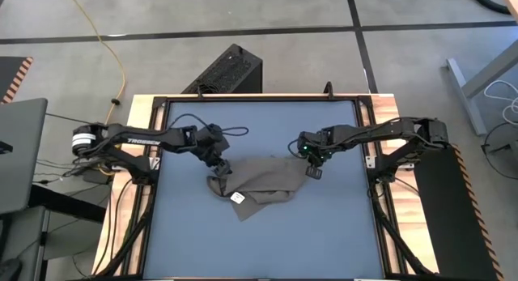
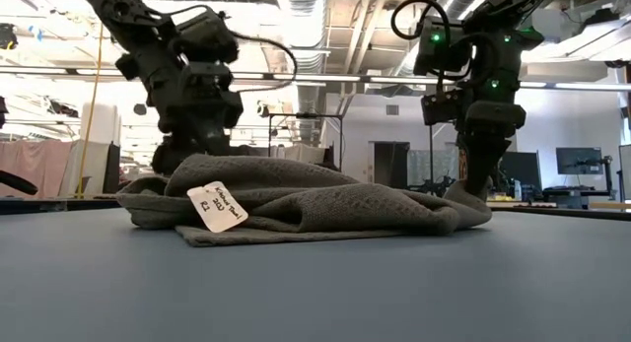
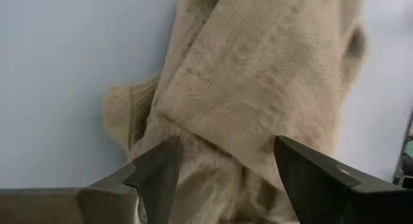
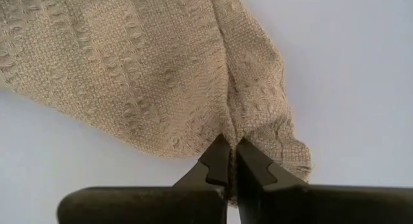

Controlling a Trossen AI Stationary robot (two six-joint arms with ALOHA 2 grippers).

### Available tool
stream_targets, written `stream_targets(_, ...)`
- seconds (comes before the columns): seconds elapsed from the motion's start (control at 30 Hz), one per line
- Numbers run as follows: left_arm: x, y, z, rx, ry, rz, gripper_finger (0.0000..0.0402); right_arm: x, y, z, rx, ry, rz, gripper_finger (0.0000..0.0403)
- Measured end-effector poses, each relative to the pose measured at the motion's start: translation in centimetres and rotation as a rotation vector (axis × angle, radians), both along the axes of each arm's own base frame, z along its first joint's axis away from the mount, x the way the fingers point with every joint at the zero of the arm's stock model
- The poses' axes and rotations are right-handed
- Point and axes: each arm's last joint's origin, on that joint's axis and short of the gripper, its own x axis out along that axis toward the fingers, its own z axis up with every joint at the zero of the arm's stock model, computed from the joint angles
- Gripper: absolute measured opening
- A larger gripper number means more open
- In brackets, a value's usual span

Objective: Roll towel into tight, uniform cylinder
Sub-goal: Fold the gray towel

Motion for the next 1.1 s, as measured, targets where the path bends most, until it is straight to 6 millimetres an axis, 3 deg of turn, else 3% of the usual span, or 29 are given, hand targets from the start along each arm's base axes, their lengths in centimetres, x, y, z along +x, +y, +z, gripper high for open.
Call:
stream_targets(0.23,1.2,0.2,-0.5,-0.088,-0.089,-0.064,0.0233,0.0,0.1,0.0,0.001,0.001,0.004,0.0029)
stream_targets(0.47,1.5,0.2,-0.1,-0.11,-0.146,-0.095,0.0188,0.1,0.3,0.0,0.0,-0.001,0.012,0.003)
stream_targets(0.6,1.5,0.2,-0.1,-0.08,-0.157,-0.115,0.0138,0.1,0.3,0.0,0.0,-0.001,0.012,0.0029)
stream_targets(0.8,1.8,0.3,0.2,-0.023,-0.21,-0.154,0.0016,0.0,0.3,0.0,0.0,0.0,0.012,0.003)
stream_targets(0.93,2.3,0.4,1.2,0.002,-0.267,-0.186,0.0003,0.0,0.3,0.0,0.002,0.002,0.008,0.0029)
stream_targets(1.1,2.5,0.3,4.1,0.067,-0.387,-0.239,0.0001,0.0,0.3,0.0,0.003,0.008,0.007,0.003)
